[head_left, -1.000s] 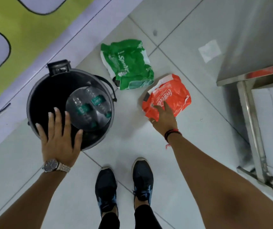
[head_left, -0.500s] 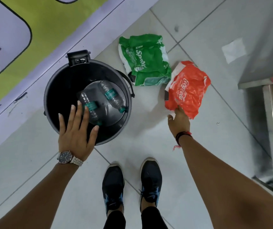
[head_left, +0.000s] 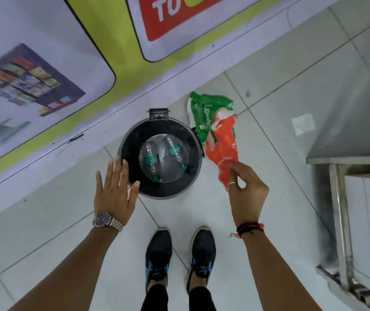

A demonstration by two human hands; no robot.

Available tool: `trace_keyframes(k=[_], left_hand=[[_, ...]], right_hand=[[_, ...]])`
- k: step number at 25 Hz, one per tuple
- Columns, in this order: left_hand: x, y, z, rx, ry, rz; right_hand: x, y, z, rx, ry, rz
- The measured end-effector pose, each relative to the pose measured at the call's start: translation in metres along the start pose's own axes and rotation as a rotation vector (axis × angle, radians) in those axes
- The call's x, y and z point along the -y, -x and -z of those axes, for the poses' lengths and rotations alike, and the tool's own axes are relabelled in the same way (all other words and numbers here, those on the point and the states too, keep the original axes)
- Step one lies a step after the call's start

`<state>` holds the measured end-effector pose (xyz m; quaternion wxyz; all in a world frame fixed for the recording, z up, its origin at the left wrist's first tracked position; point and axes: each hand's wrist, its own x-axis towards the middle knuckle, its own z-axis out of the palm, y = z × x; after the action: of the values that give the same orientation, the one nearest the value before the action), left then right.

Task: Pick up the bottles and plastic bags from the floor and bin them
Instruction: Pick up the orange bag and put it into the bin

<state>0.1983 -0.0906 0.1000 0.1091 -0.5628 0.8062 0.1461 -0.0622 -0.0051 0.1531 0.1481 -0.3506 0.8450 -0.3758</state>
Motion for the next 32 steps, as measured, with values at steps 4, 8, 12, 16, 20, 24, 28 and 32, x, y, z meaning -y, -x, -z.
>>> trace_keyframes(k=[4, 8, 12, 16, 20, 24, 28, 32], left_hand=[[0.013, 0.007, 0.015, 0.002, 0.038, 0.013], [0.013, 0.008, 0.006, 0.008, 0.08, -0.009], [0.009, 0.001, -0.02, 0.0, 0.129, 0.014], [0.009, -0.005, -0.043, -0.033, 0.169, 0.033], [0.006, -0.021, -0.061, -0.067, 0.177, 0.034], [0.003, -0.027, -0.069, -0.08, 0.176, 0.04], [-0.001, -0.02, -0.056, -0.057, 0.158, 0.048], [-0.016, -0.023, -0.034, -0.06, 0.138, -0.024]], right_hand=[[0.053, 0.02, -0.04, 0.258, 0.0, 0.16], [0.053, 0.037, -0.097, 0.6, 0.019, 0.055], [0.041, 0.036, -0.147, 0.772, 0.055, 0.05], [0.023, 0.028, -0.181, 0.814, 0.058, 0.05], [-0.009, 0.019, -0.207, 0.939, 0.11, -0.072], [-0.013, 0.012, -0.204, 1.323, 0.327, -0.001], [0.013, -0.001, -0.15, 0.98, -0.086, -0.094], [0.018, -0.05, -0.088, 0.511, -0.122, -0.042]])
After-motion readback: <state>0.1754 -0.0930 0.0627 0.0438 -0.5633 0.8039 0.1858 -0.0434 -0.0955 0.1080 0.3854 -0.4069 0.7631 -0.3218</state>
